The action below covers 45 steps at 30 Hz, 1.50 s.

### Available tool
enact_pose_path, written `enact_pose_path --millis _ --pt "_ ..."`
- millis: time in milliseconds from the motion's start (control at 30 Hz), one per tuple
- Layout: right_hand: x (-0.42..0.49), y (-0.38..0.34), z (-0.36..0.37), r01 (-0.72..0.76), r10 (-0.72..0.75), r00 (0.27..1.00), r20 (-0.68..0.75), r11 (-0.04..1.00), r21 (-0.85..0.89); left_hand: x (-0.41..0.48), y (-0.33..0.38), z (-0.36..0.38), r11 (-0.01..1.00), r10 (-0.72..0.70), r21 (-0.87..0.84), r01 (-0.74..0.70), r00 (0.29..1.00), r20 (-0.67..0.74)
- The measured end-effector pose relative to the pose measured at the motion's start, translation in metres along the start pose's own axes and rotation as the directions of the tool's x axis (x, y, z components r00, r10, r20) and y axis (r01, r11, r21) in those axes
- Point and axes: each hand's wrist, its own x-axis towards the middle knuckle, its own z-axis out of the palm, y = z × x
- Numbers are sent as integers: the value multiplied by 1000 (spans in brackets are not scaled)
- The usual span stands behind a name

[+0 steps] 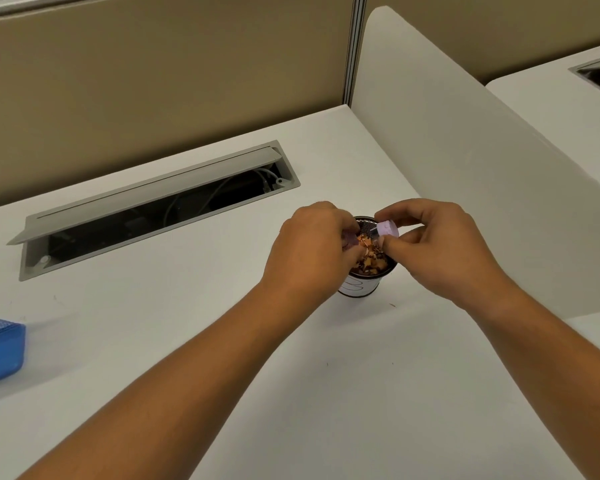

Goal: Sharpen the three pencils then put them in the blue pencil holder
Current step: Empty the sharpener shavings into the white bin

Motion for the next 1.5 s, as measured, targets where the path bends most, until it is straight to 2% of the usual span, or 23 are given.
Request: enact_pose_path --millis 100,200,333,433,733,967,1200,1367,1500 --pt "-4 -7 -3 -23 23 1000 2 998 63 -10 -1 -9 945 -141 -296 142 990 24" --pt "-15 -16 -10 -65 60 998 32 979 195 -27 -2 -22 847 -184 -498 186 981 53" --pt "-47 -38 -24 -90 25 990 140 874 478 -67 2 -48 725 -181 -671 155 983 32" --pt "-77 -56 -29 -79 -54 976 211 814 576 -98 4 -61 657 -207 -740 142 978 4" --pt "-166 -106 -13 39 -176 944 278 899 436 -206 -3 -97 573 -238 -809 130 971 -12" --pt "-230 -131 24 87 -224 873 434 945 314 -289 -28 -120 546 -283 -823 160 959 -1" --pt "-273 -156 67 109 -271 801 533 942 316 -357 -57 -142 492 -350 -842 221 936 41" --pt "-299 -170 96 99 -300 785 543 925 368 -390 -76 -161 556 -360 -805 207 933 -9" --pt "-310 -182 111 58 -307 763 569 909 413 -410 -87 -170 699 -307 -704 129 942 -132"
